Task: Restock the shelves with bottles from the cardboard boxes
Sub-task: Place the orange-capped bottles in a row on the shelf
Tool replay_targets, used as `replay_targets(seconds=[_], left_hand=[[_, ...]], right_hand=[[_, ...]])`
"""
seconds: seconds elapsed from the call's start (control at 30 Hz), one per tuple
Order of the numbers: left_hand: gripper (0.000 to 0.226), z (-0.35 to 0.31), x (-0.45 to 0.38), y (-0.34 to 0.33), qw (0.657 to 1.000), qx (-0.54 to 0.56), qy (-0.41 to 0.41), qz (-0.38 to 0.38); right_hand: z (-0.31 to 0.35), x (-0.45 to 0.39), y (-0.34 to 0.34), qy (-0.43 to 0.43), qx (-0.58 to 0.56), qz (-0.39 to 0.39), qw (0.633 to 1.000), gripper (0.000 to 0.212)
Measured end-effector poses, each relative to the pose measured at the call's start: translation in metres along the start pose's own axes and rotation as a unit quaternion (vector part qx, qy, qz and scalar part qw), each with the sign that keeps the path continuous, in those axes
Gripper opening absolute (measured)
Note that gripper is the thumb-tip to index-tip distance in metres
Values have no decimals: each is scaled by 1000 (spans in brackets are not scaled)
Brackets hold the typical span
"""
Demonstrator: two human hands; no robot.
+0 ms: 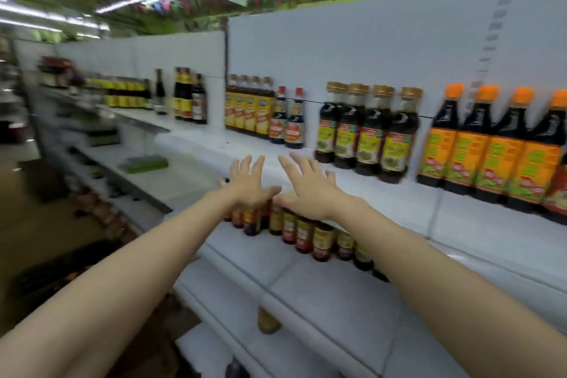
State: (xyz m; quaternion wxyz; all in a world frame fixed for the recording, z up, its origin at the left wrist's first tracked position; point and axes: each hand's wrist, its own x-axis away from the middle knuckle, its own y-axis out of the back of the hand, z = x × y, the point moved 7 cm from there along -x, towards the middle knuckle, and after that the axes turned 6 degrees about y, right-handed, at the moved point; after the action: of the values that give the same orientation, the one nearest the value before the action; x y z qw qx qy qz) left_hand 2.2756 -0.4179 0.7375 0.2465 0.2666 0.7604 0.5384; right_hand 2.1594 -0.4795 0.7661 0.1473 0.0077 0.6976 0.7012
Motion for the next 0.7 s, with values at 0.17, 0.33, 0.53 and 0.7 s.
replay_targets(seconds=[0.17,0.33,0.53,0.7], left_hand=[[88,178,22,13,991,-24,129,31],[86,347,55,12,973,-52,211,83],[86,474,78,-21,959,-49,253,117],[87,550,75,-58,955,-26,263,136]], right_hand=[[123,-78,-55,88,-15,59,994,77],[248,-147,-138,138,-73,126,980,75],[350,-199,-251,163,-113,212,957,77],[393,-242,-323,193,-117,302,926,76]])
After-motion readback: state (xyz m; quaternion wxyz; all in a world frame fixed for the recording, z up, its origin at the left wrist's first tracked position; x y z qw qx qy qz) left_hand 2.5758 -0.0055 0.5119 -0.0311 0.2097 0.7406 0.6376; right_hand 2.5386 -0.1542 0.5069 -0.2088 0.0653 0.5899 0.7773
